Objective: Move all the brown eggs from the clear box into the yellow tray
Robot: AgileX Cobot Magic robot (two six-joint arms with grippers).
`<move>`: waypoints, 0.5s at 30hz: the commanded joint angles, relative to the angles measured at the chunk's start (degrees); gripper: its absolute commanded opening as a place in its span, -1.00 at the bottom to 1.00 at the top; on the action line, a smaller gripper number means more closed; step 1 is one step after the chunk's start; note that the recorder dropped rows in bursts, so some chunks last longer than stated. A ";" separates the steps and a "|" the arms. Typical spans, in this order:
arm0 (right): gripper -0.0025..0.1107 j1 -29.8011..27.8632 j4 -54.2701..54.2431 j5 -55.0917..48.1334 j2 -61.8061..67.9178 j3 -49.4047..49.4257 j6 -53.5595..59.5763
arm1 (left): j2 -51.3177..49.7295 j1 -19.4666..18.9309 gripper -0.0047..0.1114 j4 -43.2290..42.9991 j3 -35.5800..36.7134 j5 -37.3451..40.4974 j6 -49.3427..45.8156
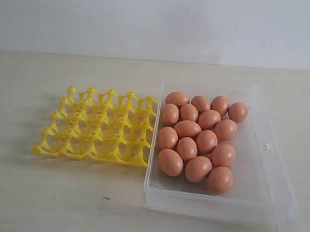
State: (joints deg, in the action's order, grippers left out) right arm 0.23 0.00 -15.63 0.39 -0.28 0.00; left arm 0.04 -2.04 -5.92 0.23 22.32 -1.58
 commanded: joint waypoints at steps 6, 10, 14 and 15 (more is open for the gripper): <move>-0.96 -0.23 0.00 -0.09 -0.39 0.28 0.31 | -0.04 0.34 -0.92 0.14 -0.23 -0.52 0.25; -0.96 -0.23 0.00 -0.09 -0.39 0.28 0.31 | -0.04 0.34 -0.92 0.14 -0.23 -0.52 0.25; -0.96 -0.25 -6.04 1.25 -0.39 -0.13 0.00 | -0.04 0.34 -0.92 0.14 -0.23 -0.52 0.25; -0.96 -0.25 -8.88 2.97 -0.39 -1.71 0.00 | -0.04 0.34 -0.92 0.14 -0.23 -0.52 0.25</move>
State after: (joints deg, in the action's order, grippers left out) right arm 0.23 -3.04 -15.63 0.39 -0.28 0.00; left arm 0.04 -2.04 -5.92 0.23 22.32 -1.58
